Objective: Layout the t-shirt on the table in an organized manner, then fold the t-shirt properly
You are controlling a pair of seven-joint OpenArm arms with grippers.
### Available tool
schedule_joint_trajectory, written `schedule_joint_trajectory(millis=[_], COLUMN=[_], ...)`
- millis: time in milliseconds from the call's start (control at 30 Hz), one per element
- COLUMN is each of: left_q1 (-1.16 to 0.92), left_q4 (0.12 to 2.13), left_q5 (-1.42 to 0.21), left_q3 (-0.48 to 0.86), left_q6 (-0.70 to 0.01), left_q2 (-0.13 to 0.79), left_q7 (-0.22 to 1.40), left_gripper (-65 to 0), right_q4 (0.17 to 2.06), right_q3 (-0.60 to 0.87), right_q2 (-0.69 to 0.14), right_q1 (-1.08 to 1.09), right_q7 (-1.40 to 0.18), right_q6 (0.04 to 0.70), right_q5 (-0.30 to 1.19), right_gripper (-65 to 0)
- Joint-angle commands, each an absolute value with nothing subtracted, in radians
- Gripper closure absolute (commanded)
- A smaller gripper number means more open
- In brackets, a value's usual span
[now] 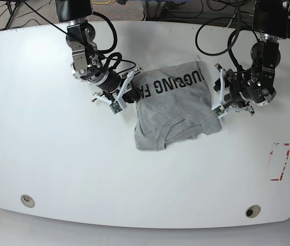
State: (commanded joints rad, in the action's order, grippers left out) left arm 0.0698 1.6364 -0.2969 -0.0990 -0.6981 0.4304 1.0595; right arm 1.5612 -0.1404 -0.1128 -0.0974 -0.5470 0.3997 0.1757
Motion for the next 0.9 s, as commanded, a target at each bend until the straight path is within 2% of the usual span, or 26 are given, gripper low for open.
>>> schedule_joint_trajectory(millis=[167, 433, 633, 900], left_q1=[0.107, 0.12, 0.142, 0.15], left_q4=[1.662, 1.764, 1.793, 1.794], left_q5=[-0.3, -0.3, -0.294, -0.262], left_q3=[-0.056, -0.018, -0.018, -0.016], left_q6=[-0.698, -0.698, -0.698, -0.698], left_q2=[0.463, 0.45, 0.363, 0.245], left_q7=[1.061, 1.063, 1.063, 1.063], left_gripper=[-23.7, -23.7, -23.7, -23.7], right_q4=[1.61, 1.635, 1.653, 1.687], right_q3=[-0.145, -0.17, -0.263, -0.259], right_q2=[-0.079, -0.062, -0.064, -0.073], right_q1=[-0.127, -0.136, -0.139, -0.145], right_q7=[-0.579, -0.607, -0.638, -0.638], right_q6=[0.366, 0.364, 0.361, 0.361], right_q5=[0.176, 0.177, 0.176, 0.176], right_gripper=[-9.5, -9.5, -9.5, -9.5])
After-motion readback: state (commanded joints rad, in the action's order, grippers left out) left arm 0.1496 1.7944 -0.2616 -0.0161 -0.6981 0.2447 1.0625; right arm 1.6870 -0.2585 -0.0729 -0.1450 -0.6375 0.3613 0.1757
